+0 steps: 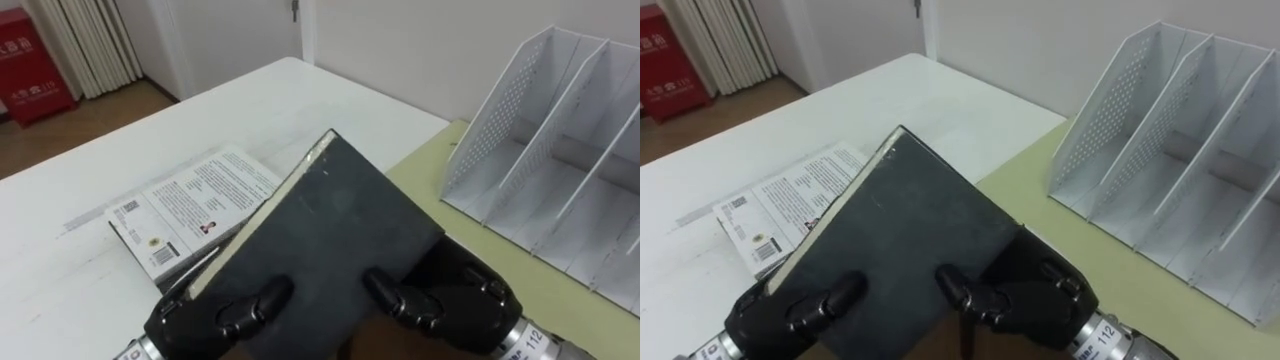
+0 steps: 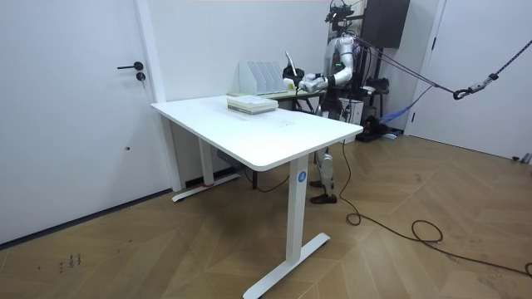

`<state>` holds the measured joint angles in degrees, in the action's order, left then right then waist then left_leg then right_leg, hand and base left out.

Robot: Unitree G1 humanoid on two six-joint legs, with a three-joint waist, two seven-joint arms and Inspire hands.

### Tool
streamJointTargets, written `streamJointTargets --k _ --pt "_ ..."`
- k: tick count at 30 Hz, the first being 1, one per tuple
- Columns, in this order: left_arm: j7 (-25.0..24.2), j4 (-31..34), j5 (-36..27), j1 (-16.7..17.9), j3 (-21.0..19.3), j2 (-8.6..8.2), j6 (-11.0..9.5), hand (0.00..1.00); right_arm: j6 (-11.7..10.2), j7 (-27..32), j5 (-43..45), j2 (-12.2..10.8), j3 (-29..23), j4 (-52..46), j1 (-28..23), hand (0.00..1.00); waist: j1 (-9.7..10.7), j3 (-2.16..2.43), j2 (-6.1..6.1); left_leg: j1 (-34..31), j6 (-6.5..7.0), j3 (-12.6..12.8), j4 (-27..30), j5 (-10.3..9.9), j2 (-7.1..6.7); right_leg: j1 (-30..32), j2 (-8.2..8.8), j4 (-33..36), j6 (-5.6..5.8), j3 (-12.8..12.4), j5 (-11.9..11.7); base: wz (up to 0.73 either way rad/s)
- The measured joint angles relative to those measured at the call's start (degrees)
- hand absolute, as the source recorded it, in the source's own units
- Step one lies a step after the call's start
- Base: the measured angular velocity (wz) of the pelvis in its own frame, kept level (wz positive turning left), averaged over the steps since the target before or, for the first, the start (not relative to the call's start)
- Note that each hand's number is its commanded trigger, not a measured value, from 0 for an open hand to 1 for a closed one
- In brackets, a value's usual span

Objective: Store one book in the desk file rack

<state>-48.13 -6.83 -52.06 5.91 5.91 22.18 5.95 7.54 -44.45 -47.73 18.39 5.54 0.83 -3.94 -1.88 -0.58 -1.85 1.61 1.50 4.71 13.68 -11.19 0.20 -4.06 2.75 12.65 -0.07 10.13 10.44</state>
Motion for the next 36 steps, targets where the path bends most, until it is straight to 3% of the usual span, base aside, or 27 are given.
streamJointTargets --k 8,12,16,17,18,19,26,29,33,36 --pt "-0.14 -2.45 -0.21 -0.07 1.10 -0.09 0.04 1.00 0.01 1.91 -0.61 0.51 1.46 0.17 -0.01 1.00 0.03 -0.09 -0.50 -0.09 -0.01 0.01 -0.31 -0.01 0.04 -0.03 -0.27 0.10 -0.01 -0.29 0.00 0.00" --pt "-0.92 -3.47 -0.20 -0.09 1.18 -0.08 0.80 1.00 0.13 2.53 -1.82 1.45 2.66 0.52 -0.11 1.00 0.01 -0.30 -0.02 -0.29 0.00 0.09 -0.14 -0.01 0.03 0.07 -0.25 0.05 -0.04 -0.56 0.09 0.00" --pt "-1.12 -3.58 -0.16 -0.08 1.19 -0.08 1.59 1.00 0.13 2.58 -2.60 1.49 2.92 0.62 -0.65 1.00 -0.18 -0.21 0.38 -0.45 -0.01 0.53 0.03 -0.01 0.08 0.21 -0.30 -0.07 -0.05 -0.54 0.09 0.00" --pt "-1.21 -3.58 -0.20 -0.08 1.18 -0.08 1.61 0.73 0.13 2.72 -3.01 1.52 3.15 0.63 -0.65 1.00 -0.19 -0.20 0.39 -0.44 -0.01 0.60 0.03 -0.01 0.07 0.21 -0.31 -0.10 -0.05 -0.55 0.09 0.00" --pt "-1.32 -3.57 -0.21 -0.08 1.18 -0.08 1.61 0.31 0.13 3.14 -3.78 1.63 3.58 0.68 -0.69 1.00 -0.18 -0.19 0.38 -0.42 -0.01 0.64 0.03 -0.01 0.07 0.21 -0.31 -0.11 -0.05 -0.55 0.09 0.00" --pt "-1.35 -3.58 -0.20 -0.08 1.18 -0.08 1.62 0.00 0.13 3.29 -4.02 1.66 3.75 0.71 -0.69 1.00 -0.18 -0.19 0.38 -0.41 -0.01 0.65 0.02 -0.01 0.07 0.21 -0.31 -0.11 -0.05 -0.55 0.09 0.00" --pt "-0.11 -4.34 0.57 -0.07 0.93 0.00 1.61 0.00 0.10 4.49 -5.02 1.79 3.99 0.70 -0.68 1.00 -0.19 0.29 -0.21 0.22 -0.01 0.80 -0.22 0.00 0.12 0.10 -0.27 0.05 -0.05 -0.49 0.09 0.00" --pt "0.60 -7.49 2.33 -0.02 0.94 -0.01 1.43 0.00 0.07 4.75 -5.04 1.78 3.95 0.70 -0.68 1.00 -0.29 0.32 -0.21 1.40 -0.05 1.29 -1.00 0.03 0.21 -0.84 -0.33 -0.02 -0.05 -0.56 0.09 -0.06" --pt "2.97 -12.94 8.30 -0.04 1.05 -0.10 1.41 0.00 0.06 7.83 -4.47 1.67 3.88 0.68 -0.62 1.00 0.37 0.08 1.00 2.81 -0.06 1.32 -1.57 0.02 0.09 -2.13 -0.33 -0.30 -0.04 -0.71 0.31 -0.01" --pt "6.43 -15.19 15.13 0.70 1.20 -0.99 1.33 0.00 0.07 10.89 -1.83 1.61 3.52 0.67 -0.60 1.00 0.65 0.31 1.69 2.87 -0.04 1.30 -1.52 0.02 -0.01 -2.47 -0.34 -1.04 0.06 -0.73 0.24 0.00"
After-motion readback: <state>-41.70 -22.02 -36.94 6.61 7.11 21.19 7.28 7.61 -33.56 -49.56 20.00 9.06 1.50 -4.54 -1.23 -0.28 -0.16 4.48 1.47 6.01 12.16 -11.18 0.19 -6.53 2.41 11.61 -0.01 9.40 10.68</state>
